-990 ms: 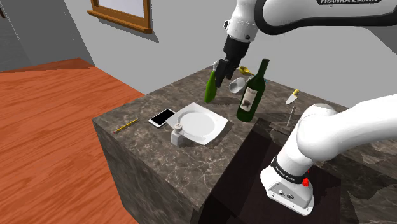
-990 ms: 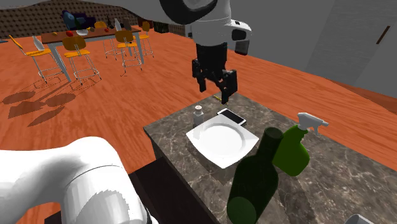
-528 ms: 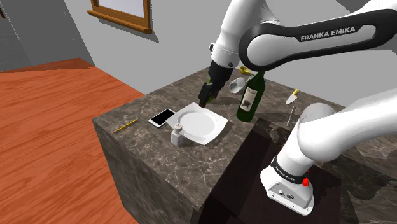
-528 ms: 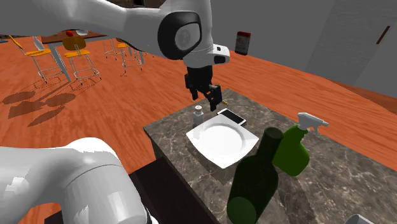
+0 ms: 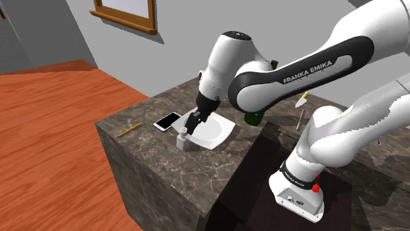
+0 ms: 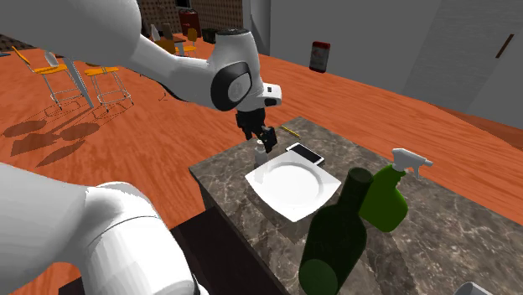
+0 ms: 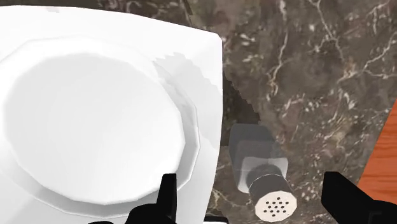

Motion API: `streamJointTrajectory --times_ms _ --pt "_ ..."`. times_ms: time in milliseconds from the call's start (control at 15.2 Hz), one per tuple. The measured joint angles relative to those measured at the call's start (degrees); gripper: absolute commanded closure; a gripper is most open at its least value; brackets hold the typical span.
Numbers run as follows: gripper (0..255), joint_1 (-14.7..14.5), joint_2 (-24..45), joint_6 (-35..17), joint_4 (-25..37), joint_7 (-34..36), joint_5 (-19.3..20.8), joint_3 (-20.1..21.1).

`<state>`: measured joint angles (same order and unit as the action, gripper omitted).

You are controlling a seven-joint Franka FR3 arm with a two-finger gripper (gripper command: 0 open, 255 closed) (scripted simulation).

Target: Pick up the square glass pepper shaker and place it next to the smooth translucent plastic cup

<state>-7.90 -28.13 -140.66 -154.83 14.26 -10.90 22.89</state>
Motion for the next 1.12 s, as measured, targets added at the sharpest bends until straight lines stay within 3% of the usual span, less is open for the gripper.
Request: streamJointTrajectory --times_ms 198,660,1122 --pt "0 0.8 5.2 -6.4 0.2 2.7 1.1 3.1" --pt "0 3.5 12.8 -14.1 0.1 6.2 4.5 6.5" --pt "0 4.0 13.9 -15.4 0.0 6.6 5.3 6.8"
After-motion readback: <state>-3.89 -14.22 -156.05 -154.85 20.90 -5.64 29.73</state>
